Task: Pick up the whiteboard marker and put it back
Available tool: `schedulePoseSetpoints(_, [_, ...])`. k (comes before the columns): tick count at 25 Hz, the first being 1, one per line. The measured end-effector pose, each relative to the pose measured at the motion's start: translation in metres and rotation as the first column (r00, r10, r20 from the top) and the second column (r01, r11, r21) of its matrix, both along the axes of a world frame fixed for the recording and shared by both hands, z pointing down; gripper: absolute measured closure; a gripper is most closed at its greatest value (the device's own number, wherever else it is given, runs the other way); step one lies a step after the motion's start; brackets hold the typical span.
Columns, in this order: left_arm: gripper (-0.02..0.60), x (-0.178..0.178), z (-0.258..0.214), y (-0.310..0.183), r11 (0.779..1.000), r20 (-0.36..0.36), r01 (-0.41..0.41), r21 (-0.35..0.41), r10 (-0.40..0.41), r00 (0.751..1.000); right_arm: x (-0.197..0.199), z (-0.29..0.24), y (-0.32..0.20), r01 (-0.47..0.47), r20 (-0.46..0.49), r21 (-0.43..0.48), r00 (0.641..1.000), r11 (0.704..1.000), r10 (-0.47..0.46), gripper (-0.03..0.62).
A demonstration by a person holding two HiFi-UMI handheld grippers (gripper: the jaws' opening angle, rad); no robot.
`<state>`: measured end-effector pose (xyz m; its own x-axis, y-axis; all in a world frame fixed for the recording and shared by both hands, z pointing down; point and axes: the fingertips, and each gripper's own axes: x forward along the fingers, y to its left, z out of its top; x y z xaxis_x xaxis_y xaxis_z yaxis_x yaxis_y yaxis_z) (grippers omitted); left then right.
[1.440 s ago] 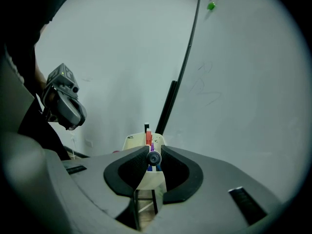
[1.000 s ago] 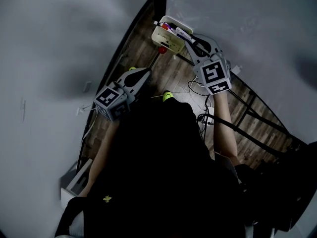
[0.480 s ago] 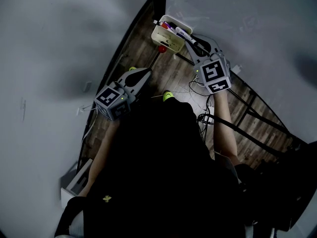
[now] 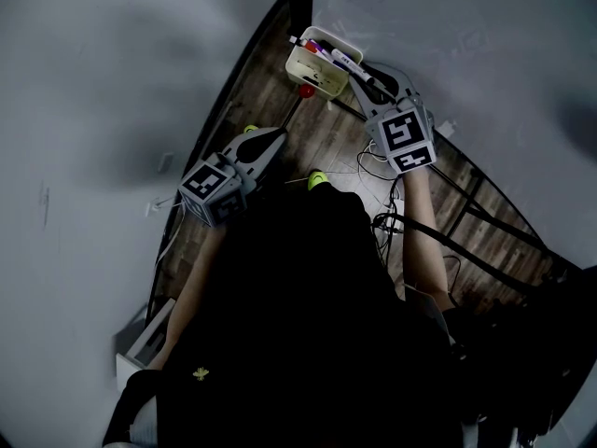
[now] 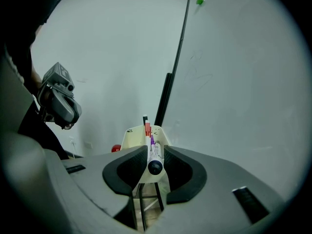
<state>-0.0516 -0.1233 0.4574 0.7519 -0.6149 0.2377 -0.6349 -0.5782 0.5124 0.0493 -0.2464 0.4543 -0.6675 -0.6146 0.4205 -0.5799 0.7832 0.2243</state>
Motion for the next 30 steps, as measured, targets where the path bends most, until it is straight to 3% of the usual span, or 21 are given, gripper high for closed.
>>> schedulePoseSetpoints(18, [0.561, 0.008, -0.005, 0.004, 1.0, -0.013, 0.01, 0.016, -0.009, 1.0, 0.005, -0.017, 0.008, -0.004, 0.043, 0.01, 0.999, 1.0, 0.004, 0.47])
schedulePoseSetpoints(30, [0.561, 0.02, -0.019, 0.018, 0.995, 0.017, 0.082, 0.048, -0.083, 0.996, 0.013, -0.034, 0.03, 0.071, 0.082, 0.017, 0.994, 0.997, -0.072, 0.47])
